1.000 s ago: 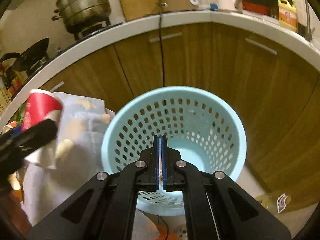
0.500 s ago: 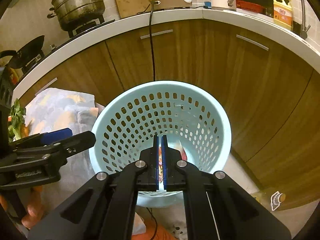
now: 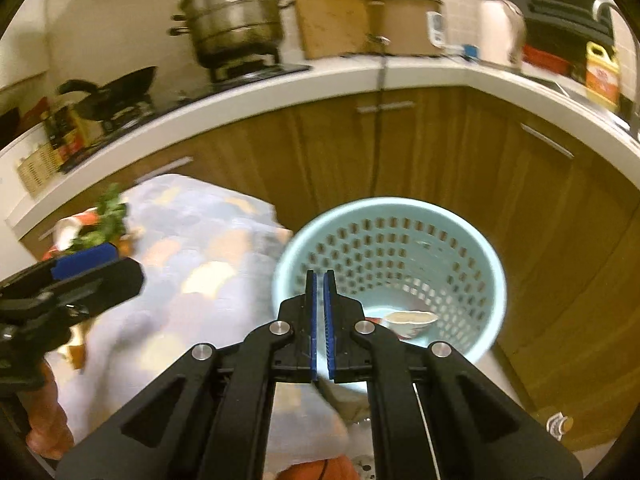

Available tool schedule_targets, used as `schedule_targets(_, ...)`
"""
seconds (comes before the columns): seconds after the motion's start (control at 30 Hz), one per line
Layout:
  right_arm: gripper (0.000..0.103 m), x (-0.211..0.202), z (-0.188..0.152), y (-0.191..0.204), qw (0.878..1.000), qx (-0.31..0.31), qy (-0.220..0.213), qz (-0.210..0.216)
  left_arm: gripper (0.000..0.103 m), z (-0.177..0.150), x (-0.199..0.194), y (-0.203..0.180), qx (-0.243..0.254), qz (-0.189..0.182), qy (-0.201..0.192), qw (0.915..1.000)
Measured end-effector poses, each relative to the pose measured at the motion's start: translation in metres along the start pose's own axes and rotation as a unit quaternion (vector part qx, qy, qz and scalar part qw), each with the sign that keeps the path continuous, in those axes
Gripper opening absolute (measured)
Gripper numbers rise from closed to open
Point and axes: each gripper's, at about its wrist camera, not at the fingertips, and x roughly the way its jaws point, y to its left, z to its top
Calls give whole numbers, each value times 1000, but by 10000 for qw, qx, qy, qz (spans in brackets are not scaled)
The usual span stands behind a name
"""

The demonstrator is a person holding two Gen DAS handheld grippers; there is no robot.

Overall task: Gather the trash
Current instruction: 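Carry both items to the blue basket and open both tools to drop them, then grasp the white milk carton with the left tool while the right tool grasps the orange peel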

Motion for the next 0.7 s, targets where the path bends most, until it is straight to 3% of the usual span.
schedule_targets(0.07,14,-6,1,17,9998,-131,-48,117,88,-2,-26,8,26,113,-190,9998)
schedule_targets(0.13,41,-13,0,39,9992,-281,-99,255,89,-5,-48,19,-7,253,-324,9992)
schedule_targets(0.17,61,-17,-1,47,9989,-330,-152,302,89,-7,-58,26,-52,336,-381,9987)
schedule_targets(0.23,62,-29,-4,67,9976,-473,-367,359,89,-11,-74,40,-150,554,-487,9972)
schedule_targets(0.4,62,-41,-13,112,9941,-847,-391,561,89,-25,-114,79,-397,1086,-676,9910)
schedule_targets(0.7,62,-25,-43,192,9844,-1396,31,1068,89,-60,-169,167,-1100,1770,-703,9755)
